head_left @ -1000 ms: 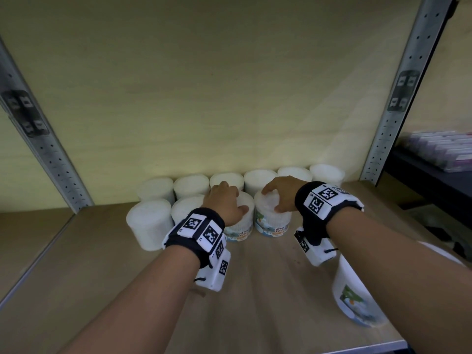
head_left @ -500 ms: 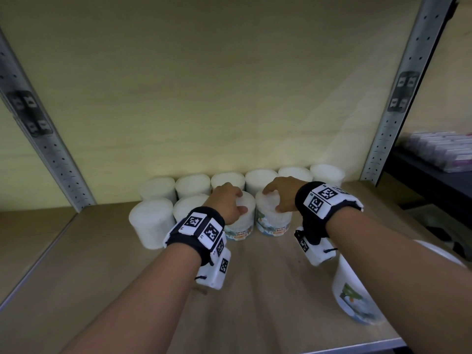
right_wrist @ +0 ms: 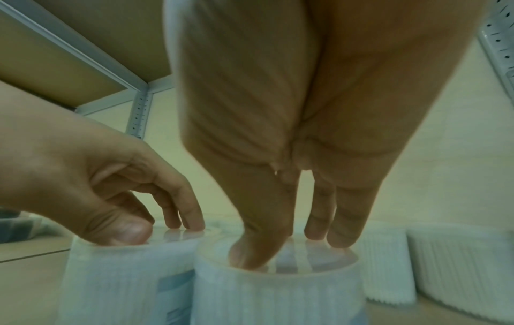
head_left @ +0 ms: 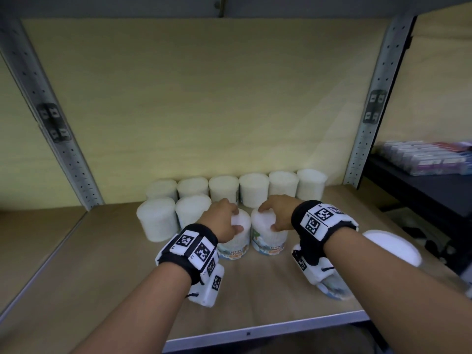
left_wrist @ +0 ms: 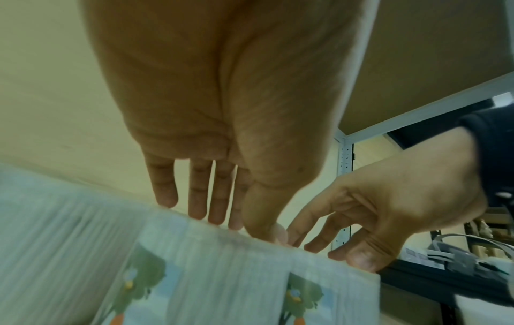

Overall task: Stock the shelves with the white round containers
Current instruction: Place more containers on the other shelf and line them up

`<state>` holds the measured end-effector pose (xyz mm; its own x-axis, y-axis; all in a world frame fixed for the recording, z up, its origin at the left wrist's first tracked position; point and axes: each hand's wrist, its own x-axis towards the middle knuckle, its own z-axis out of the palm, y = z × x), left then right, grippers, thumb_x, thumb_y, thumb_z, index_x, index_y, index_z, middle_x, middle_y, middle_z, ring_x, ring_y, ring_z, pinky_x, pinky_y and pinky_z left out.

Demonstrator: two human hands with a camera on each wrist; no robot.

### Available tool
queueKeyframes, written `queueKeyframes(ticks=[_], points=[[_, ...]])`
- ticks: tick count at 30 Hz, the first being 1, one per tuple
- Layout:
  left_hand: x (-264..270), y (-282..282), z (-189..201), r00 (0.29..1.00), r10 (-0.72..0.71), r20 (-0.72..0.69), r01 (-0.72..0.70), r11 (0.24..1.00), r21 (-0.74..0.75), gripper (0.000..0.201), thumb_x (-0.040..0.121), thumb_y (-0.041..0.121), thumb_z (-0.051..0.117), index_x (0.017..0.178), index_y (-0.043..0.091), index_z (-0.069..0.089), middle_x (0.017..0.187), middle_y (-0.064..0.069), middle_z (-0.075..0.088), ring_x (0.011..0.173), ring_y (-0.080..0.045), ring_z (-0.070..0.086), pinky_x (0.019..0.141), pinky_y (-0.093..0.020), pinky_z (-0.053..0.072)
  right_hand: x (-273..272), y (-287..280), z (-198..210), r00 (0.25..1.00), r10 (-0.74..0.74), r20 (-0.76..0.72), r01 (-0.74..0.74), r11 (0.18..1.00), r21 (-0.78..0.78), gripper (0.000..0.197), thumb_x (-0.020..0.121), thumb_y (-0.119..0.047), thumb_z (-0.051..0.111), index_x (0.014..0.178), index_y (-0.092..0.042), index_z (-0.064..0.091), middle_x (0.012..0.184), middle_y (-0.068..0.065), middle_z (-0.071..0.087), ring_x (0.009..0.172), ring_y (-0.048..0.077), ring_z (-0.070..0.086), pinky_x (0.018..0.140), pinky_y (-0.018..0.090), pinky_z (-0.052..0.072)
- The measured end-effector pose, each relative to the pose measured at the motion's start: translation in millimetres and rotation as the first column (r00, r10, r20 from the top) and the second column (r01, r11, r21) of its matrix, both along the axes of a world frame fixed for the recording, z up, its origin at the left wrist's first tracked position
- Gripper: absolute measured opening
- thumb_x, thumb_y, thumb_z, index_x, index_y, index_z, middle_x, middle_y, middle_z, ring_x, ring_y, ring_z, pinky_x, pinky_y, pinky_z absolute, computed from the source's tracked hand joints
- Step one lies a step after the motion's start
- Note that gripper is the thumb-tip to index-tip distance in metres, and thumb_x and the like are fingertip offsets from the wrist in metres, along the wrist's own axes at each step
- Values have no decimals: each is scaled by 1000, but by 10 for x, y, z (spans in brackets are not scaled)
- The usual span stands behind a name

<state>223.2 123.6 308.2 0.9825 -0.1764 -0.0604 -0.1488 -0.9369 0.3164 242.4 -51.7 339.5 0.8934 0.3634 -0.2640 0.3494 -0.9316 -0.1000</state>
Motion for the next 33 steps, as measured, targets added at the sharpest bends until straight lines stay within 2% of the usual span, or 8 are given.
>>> queueKeyframes(ticks=[5,10,16,20,23,26,30,33], points=[[-373,-40,1,1000,-22,14,22,1000,-16,48,87,34,64,130,16,50,134,-4,46,125,-22,44,106,-38,39,-371,-112,6,1000,22,20,-21,1000,-18,64,88,-24,64,146,-23,37,152,0,35,136,22,40,109,31,34],[-711,-103,-1,999,-44,26,44,999,-12,50,88,37,62,133,19,49,138,-1,42,130,-20,40,108,-36,37,-665,-215,-18,999,35,-30,-35,999,0,63,89,-22,63,146,-19,36,151,2,33,137,23,37,113,33,33],[-991,-202,-12,998,-39,47,41,998,-42,49,87,37,63,131,18,50,134,-1,45,127,-20,43,106,-33,38,-953,-359,-12,999,41,-36,-40,998,47,61,90,-20,62,145,-20,38,152,-1,32,138,19,36,111,28,31],[-1097,-279,-25,998,-31,47,33,998,-50,48,88,37,61,132,18,49,135,0,43,127,-20,43,106,-32,36,-1058,-426,-17,999,33,-35,-31,998,59,60,88,-20,64,144,-21,40,150,-1,35,137,19,38,113,28,32],[-1137,-313,-40,1000,-23,21,24,998,-56,49,88,38,60,132,19,48,141,-1,40,131,-21,40,110,-38,34,-1116,-470,-16,999,12,-49,-8,997,75,60,88,-20,64,143,-23,41,151,-3,35,137,19,38,113,29,32],[-1163,-335,-43,1000,-20,14,21,999,-45,48,89,36,59,133,18,48,138,-2,41,130,-22,40,110,-43,34,-1156,-486,-8,999,0,-50,4,996,87,59,89,-19,63,143,-23,40,152,-3,34,138,20,37,114,29,31],[-1168,-312,-16,1000,-24,9,25,997,-79,48,89,38,59,132,19,49,137,0,43,129,-21,43,109,-39,36,-1181,-490,35,998,-16,-61,23,994,107,56,89,-19,63,141,-25,43,151,-4,36,137,19,39,111,28,33],[-1145,-255,41,999,-29,33,33,990,-137,45,89,36,59,131,20,51,132,1,48,124,-19,47,104,-34,40,-1144,-452,83,997,-44,-55,51,989,139,51,90,-23,61,138,-26,47,146,-2,43,132,20,44,107,30,37]])
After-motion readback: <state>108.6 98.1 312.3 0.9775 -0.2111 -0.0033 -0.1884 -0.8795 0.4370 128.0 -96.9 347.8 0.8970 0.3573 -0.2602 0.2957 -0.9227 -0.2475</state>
